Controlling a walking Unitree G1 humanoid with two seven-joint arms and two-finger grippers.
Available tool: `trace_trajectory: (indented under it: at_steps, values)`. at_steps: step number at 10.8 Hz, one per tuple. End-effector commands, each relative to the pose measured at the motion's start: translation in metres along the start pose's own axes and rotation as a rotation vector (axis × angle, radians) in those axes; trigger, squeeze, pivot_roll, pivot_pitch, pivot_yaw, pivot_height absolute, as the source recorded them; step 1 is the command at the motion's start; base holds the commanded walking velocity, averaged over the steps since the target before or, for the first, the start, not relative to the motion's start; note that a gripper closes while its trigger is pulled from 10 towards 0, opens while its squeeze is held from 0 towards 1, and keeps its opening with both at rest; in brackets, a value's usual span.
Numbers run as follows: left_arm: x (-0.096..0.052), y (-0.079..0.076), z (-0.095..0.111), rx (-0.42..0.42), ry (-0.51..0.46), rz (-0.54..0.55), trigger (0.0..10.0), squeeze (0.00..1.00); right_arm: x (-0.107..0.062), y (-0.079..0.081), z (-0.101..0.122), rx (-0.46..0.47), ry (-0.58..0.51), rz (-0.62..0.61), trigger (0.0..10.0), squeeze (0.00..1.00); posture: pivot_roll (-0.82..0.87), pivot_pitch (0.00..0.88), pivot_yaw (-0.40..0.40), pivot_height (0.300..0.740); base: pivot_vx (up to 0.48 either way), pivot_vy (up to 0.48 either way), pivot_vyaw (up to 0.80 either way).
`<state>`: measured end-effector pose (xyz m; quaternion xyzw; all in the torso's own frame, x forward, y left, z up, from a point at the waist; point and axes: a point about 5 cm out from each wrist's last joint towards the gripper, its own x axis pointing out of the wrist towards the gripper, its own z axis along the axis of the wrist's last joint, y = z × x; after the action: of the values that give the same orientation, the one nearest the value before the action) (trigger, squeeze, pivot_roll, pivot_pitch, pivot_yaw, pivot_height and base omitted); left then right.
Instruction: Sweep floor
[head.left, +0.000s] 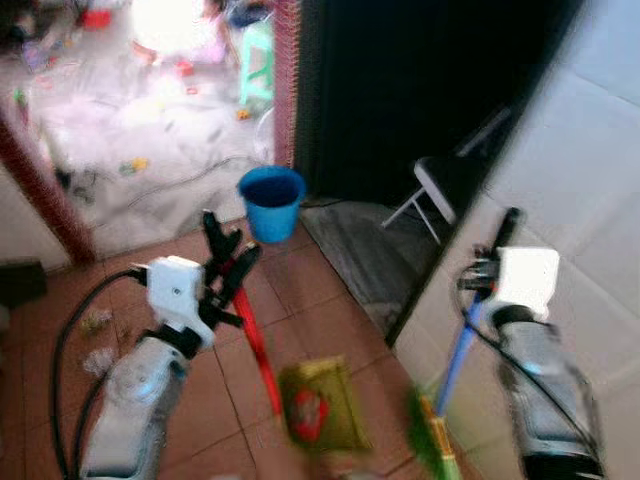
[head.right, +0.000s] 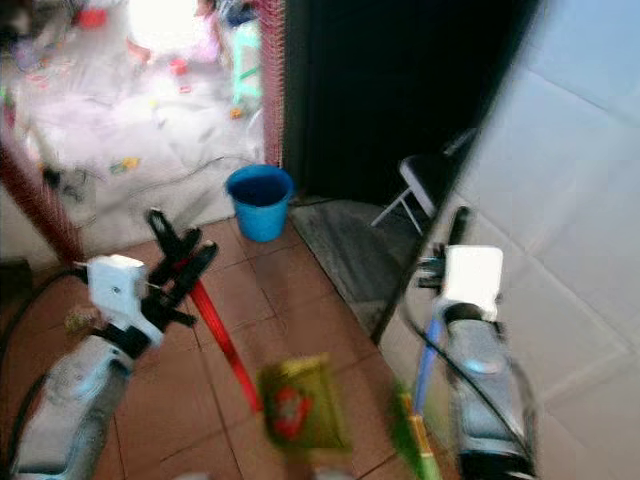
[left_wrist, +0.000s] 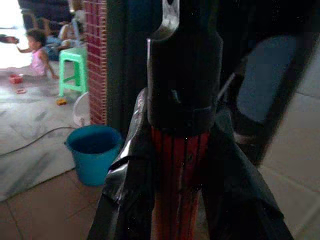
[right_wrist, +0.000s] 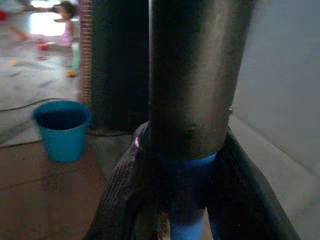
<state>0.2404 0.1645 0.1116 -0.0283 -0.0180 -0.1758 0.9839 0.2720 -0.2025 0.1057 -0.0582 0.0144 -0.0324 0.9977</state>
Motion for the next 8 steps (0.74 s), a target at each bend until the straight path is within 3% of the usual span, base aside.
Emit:
trace_trajectory:
  at_steps: [1, 8]
  values:
    - [0.0043, 0.0014, 0.0167, 0.042, -0.065, 0.003, 10.0, 0.0, 0.0027, -0.0034, 0.0089, 0.0, -0.037, -0.005, 10.0, 0.0, -0.03, 0.002, -0.035, 0.74, 0.285, 0.307, 0.0]
    - [0.0076, 0.0064, 0.0191, 0.06, -0.074, 0.023, 10.0, 0.0, 0.0067, -0.0011, 0.0081, -0.01, -0.034, 0.008, 10.0, 0.0, -0.03, 0.0, -0.043, 0.74, 0.258, 0.405, 0.0]
